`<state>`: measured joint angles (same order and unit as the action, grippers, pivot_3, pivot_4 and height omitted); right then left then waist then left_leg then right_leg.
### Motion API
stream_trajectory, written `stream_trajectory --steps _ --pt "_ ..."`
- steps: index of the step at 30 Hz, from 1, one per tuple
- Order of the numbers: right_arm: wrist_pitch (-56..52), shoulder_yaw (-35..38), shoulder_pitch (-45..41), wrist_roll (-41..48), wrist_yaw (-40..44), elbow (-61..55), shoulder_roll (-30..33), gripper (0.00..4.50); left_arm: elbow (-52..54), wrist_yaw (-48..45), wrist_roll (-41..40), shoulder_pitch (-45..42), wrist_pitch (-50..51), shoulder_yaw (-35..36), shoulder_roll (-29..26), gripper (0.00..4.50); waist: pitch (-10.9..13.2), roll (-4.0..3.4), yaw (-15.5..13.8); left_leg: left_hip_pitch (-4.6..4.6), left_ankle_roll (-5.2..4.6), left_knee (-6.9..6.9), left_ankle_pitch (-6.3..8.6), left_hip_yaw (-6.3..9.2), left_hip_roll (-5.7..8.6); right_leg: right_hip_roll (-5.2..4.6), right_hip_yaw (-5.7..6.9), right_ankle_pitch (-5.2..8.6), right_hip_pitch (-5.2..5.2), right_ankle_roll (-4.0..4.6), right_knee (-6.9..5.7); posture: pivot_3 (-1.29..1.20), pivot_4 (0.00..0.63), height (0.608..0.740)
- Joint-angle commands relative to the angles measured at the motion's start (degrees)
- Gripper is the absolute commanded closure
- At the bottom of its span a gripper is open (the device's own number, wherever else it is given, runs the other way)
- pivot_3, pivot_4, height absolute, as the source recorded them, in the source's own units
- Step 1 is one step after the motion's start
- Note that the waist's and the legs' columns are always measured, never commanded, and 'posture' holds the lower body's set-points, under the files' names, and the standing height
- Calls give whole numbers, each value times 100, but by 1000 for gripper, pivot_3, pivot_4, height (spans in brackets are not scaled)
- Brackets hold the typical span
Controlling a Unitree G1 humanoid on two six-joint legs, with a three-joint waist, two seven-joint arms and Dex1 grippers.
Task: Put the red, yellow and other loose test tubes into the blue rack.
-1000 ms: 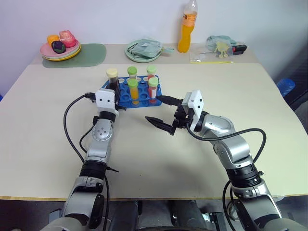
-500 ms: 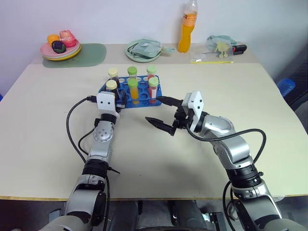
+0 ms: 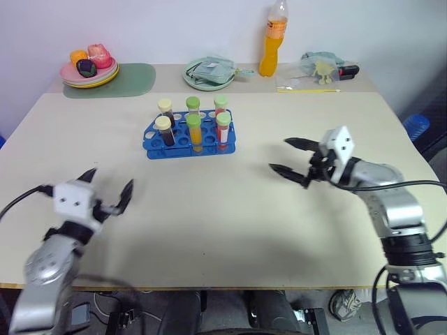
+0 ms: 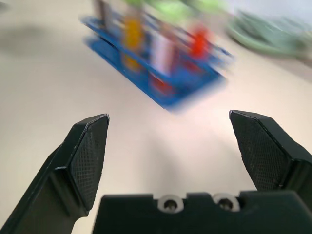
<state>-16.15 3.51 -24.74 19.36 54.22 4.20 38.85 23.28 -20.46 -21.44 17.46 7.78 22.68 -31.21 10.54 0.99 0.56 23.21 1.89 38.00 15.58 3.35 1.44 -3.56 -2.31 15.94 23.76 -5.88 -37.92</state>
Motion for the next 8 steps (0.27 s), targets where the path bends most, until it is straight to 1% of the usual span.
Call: stream_trajectory --steps 1,4,8 --pt "196 284 59 82 237 232 213 118 240 -382 -324 301 124 678 -201 61 0 0 14 -7 0 0 0 -1 -1 1 0 1 -7 2 2 0 150 729" --pt "266 319 121 68 337 318 252 118 249 -484 -333 405 225 829 -251 61 1 -2 15 -29 -4 -3 3 -2 -3 2 1 6 -32 10 9 0 150 729" --pt "364 235 6 9 340 458 153 118 366 -433 -319 331 360 789 -196 61 3 -5 14 -41 -6 -3 3 -4 -3 2 1 4 -44 7 11 0 150 729"
